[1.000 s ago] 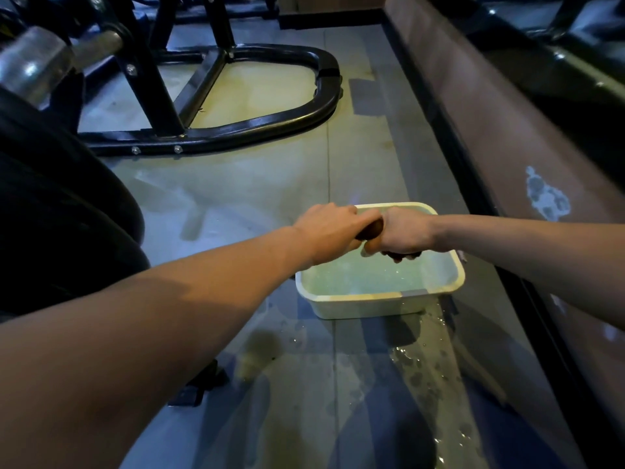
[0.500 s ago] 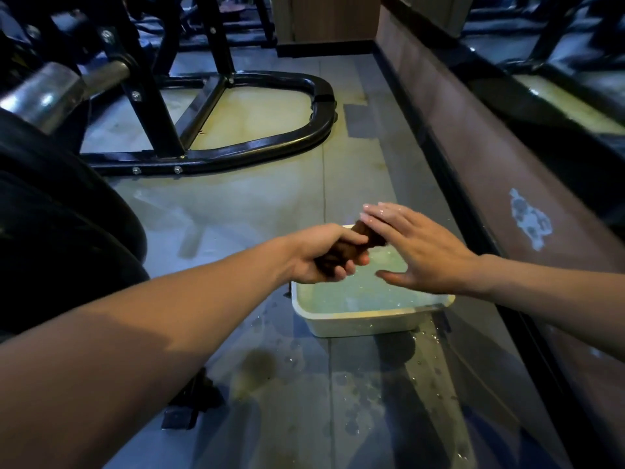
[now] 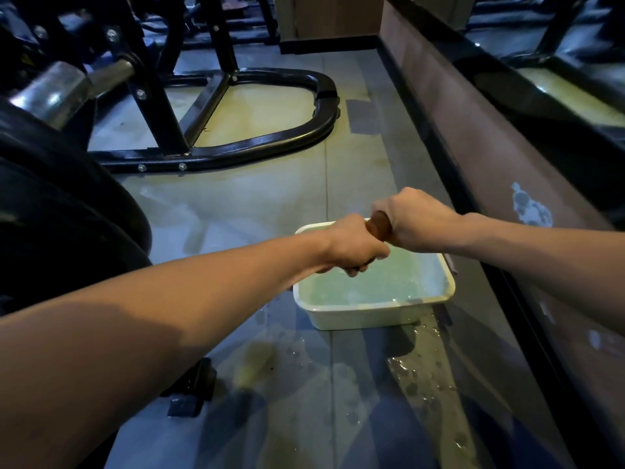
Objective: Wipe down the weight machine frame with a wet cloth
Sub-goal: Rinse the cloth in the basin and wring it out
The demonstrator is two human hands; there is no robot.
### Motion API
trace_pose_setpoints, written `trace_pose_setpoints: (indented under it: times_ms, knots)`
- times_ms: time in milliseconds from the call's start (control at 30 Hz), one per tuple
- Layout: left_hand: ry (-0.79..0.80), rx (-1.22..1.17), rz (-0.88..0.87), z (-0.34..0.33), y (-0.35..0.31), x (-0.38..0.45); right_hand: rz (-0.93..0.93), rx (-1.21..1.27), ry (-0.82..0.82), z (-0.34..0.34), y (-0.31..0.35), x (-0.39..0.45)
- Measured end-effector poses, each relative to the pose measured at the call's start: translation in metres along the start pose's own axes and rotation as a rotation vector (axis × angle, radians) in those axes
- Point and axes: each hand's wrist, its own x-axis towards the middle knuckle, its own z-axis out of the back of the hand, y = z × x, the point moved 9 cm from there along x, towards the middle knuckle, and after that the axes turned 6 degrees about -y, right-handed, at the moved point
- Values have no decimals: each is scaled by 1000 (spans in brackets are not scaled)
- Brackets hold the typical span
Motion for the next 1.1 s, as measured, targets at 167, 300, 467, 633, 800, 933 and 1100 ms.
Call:
trace_pose_setpoints:
  times_ms: [167, 300, 467, 633, 800, 933, 1100]
  knots:
    - [-289, 766, -222, 19, -10, 7, -286, 43, 137, -25, -5, 2]
    - [-322, 1054, -439, 28, -27, 7, -460, 412, 168, -37, -6, -5]
    - [-289, 1222, -625, 24, -37, 9, -662, 764, 224, -62, 0, -27]
    - [-234, 1273, -746, 15, -36, 12, -839, 1209, 304, -96, 9, -39]
    - [-318, 1146, -639, 18, -32, 25, -658, 843, 247, -77, -15, -24]
    - [-329, 849, -306, 34, -7, 42, -421, 548, 132, -55, -28, -1]
    - [-91, 244, -3, 29, 25, 45, -333, 340, 64, -55, -34, 7]
